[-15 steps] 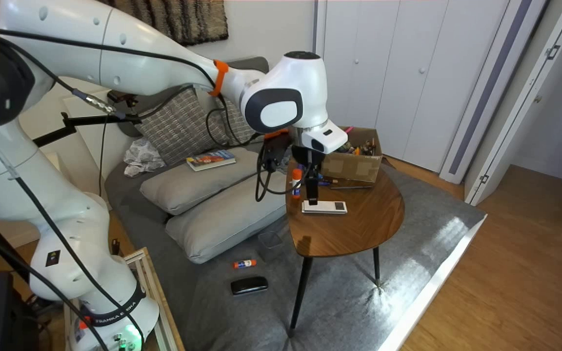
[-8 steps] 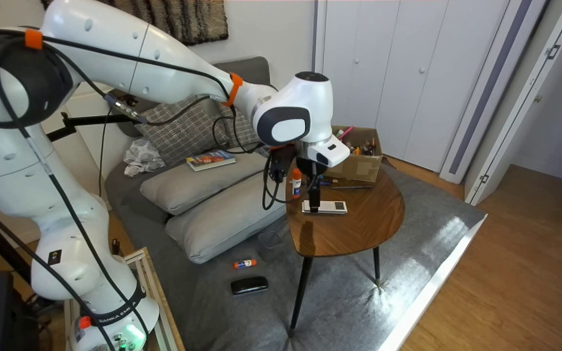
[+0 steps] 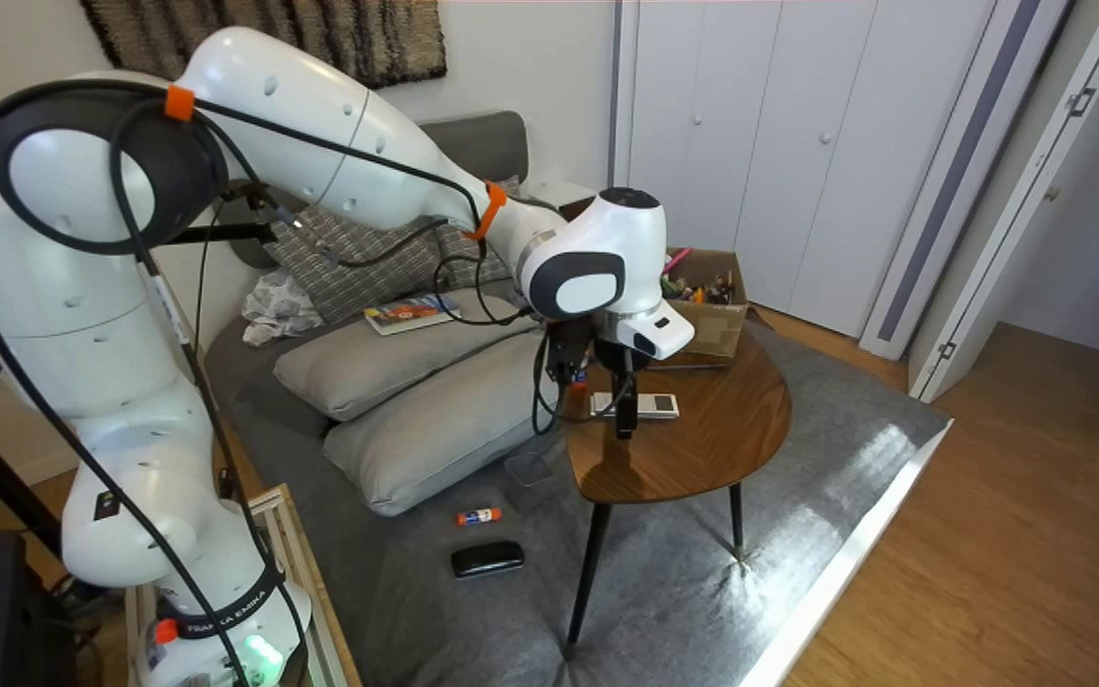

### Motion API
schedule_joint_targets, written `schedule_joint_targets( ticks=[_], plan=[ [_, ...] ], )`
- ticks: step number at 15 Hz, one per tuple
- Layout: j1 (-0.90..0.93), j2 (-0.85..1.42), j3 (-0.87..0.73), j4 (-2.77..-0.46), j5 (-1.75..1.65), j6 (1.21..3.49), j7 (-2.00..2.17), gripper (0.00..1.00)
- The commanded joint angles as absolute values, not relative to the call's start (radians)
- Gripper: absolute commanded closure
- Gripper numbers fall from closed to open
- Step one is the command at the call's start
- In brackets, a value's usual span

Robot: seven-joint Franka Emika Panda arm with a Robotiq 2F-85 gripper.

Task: Pick up the white remote and put it on the left side of the table

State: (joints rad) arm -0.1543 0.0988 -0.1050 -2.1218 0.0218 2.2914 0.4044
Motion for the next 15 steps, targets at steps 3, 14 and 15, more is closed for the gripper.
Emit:
schedule_joint_targets(
  ticks=[3,14,15],
  plan=[
    [-0.132,0.140,-0.112,-2.076,0.077,2.299,0.382,0.00],
    [-0.116,0.176,-0.112,-2.050,0.093,2.290,0.397,0.00],
    [-0.114,0.180,-0.112,-2.049,0.089,2.291,0.398,0.00]
  ],
)
